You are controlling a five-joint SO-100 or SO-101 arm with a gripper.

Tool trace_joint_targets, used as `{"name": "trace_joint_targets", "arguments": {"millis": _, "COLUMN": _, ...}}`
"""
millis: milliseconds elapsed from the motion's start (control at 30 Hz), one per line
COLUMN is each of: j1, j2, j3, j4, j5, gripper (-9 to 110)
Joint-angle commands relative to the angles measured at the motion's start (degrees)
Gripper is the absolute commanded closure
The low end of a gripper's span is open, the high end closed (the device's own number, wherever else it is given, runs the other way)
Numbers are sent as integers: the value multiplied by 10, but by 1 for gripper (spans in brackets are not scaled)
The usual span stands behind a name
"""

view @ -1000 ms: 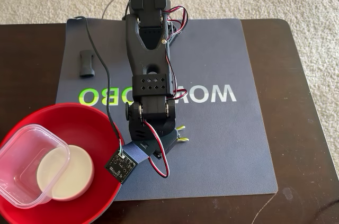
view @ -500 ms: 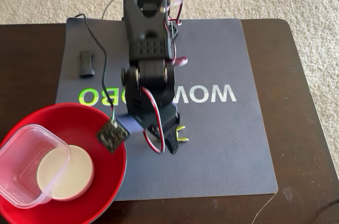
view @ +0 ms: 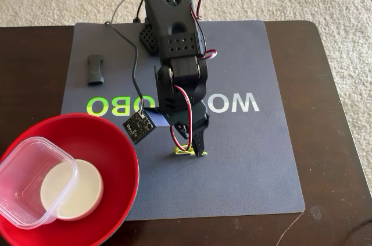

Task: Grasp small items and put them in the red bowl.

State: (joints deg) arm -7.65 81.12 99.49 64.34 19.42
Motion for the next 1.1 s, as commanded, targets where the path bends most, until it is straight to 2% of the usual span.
{"name": "trace_joint_targets", "arguments": {"millis": 0, "j1": 1, "j2": -15, "j3": -47, "j4": -6, "j5": -6, "gripper": 73}}
{"name": "trace_joint_targets", "arguments": {"millis": 133, "j1": 7, "j2": -47, "j3": -67, "j4": -6, "j5": -12, "gripper": 73}}
{"name": "trace_joint_targets", "arguments": {"millis": 300, "j1": 9, "j2": -65, "j3": -62, "j4": -6, "j5": -26, "gripper": 81}}
{"name": "trace_joint_targets", "arguments": {"millis": 500, "j1": 15, "j2": -76, "j3": -62, "j4": -8, "j5": -26, "gripper": 83}}
{"name": "trace_joint_targets", "arguments": {"millis": 800, "j1": 19, "j2": -81, "j3": -67, "j4": -9, "j5": -22, "gripper": 101}}
{"name": "trace_joint_targets", "arguments": {"millis": 1067, "j1": 18, "j2": -69, "j3": -67, "j4": -9, "j5": -12, "gripper": 101}}
